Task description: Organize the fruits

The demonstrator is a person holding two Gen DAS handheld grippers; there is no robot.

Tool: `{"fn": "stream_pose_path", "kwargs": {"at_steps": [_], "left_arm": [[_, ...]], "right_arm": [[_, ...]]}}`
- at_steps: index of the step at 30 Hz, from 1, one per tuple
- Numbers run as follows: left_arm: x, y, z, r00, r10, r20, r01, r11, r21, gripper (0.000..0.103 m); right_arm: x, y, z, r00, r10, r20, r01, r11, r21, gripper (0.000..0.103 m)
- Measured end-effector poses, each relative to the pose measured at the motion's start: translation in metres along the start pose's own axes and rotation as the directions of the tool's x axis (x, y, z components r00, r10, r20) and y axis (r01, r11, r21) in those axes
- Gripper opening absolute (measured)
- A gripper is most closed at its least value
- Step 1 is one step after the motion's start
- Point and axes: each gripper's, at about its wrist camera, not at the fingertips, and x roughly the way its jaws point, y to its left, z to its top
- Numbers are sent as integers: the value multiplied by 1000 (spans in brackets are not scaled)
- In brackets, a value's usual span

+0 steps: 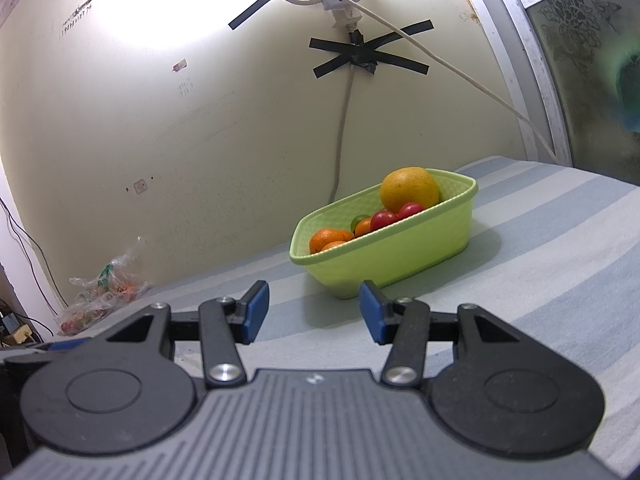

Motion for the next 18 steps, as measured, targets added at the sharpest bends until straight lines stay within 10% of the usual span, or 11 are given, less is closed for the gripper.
{"fn": "stream_pose_path", "kwargs": {"at_steps": [18], "left_arm": [[-15,7,7,997,-49,57,50,998,-29,103]], "right_arm": [[1,0,0,1000,-1,-3,1,1000,0,53]]}}
